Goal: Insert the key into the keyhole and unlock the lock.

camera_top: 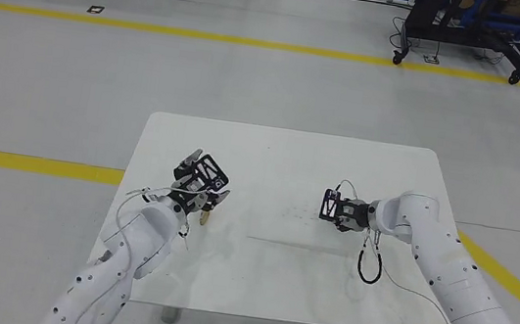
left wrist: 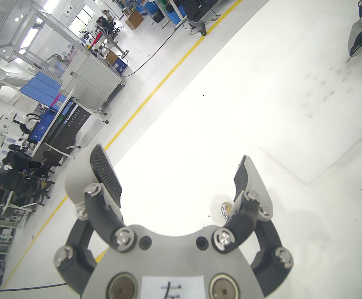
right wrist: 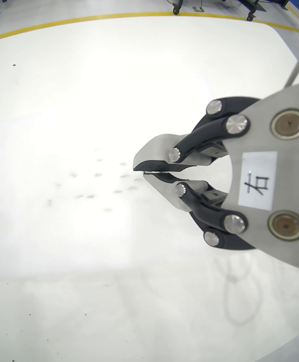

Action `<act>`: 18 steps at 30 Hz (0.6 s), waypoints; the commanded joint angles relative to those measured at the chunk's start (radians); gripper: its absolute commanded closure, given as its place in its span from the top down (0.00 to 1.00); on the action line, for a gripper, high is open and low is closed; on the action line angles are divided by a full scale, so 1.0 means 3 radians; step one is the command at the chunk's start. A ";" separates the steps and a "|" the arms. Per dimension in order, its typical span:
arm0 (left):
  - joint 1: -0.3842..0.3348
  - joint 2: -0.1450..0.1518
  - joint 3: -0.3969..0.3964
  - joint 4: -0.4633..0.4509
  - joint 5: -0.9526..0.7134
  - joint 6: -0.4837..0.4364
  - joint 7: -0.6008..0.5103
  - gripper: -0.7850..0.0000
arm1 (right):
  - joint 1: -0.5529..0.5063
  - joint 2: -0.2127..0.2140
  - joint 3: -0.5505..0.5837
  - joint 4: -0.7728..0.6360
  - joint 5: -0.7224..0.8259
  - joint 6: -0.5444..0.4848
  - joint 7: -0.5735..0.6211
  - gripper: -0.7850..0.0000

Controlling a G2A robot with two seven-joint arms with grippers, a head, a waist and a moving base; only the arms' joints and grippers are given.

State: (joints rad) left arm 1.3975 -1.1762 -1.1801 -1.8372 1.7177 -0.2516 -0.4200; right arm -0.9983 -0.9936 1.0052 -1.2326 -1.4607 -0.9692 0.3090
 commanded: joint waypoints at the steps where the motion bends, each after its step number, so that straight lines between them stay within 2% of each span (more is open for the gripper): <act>1: -0.0002 0.0000 0.0002 0.0000 0.0003 0.0000 -0.0002 1.00 | 0.0000 0.0000 0.0000 0.0000 0.0000 0.0000 0.0000 0.00; 3: -0.0036 -0.0008 0.0107 0.0099 0.0119 -0.0066 -0.0054 1.00 | 0.0000 0.0000 0.0000 0.0000 0.0000 0.0000 0.0000 0.00; 7: -0.0318 -0.0088 0.0555 0.0392 0.0332 -0.0158 -0.0227 1.00 | 0.0000 0.0000 0.0000 0.0000 0.0000 0.0000 0.0000 0.00; 12: -0.0673 -0.0218 0.0932 0.0811 0.0304 -0.0015 -0.0286 1.00 | 0.0000 0.0000 0.0000 0.0000 0.0000 0.0000 0.0000 0.00; 18: -0.0931 -0.0348 0.1210 0.1210 0.0238 0.0113 -0.0269 1.00 | 0.0000 0.0000 0.0000 0.0000 0.0000 0.0000 0.0000 0.00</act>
State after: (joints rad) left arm 1.1294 -1.2749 -0.8293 -1.4963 1.7909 -0.2233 -0.5035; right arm -0.9983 -0.9936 1.0052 -1.2326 -1.4607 -0.9692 0.3090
